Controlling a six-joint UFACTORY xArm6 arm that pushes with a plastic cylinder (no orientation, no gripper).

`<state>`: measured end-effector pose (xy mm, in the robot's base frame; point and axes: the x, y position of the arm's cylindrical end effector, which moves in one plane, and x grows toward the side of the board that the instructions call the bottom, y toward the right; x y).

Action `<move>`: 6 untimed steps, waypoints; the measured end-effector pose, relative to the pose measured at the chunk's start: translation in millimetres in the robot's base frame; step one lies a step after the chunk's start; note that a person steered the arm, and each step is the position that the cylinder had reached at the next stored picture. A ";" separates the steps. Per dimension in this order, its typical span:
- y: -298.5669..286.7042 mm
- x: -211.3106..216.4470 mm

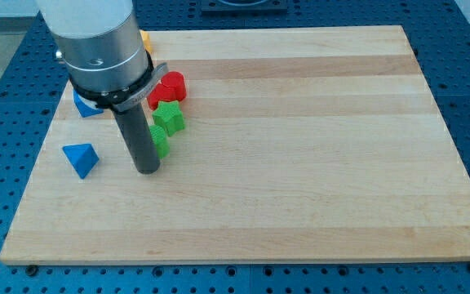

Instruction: Push the green circle right a bit

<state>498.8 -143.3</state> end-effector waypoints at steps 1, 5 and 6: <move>-30.6 1.8; -20.0 -28.2; -15.4 -28.2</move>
